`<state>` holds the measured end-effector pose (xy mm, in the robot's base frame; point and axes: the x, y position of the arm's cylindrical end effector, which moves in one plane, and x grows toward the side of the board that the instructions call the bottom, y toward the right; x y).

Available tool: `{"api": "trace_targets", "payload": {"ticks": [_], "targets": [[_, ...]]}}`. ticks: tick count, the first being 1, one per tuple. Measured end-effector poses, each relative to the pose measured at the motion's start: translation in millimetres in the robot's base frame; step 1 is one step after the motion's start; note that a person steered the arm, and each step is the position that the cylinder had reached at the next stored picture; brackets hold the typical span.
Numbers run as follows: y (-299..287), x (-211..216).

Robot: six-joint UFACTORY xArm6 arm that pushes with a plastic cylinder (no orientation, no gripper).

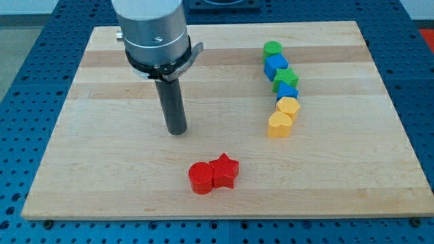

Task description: Move the green circle to the center

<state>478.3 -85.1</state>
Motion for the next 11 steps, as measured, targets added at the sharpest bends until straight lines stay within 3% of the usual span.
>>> {"api": "trace_targets", "payload": {"ticks": [4, 5, 8, 9, 10, 11], "targets": [[32, -7], [38, -33], [58, -212], [135, -238], [198, -237], [198, -237]]}}
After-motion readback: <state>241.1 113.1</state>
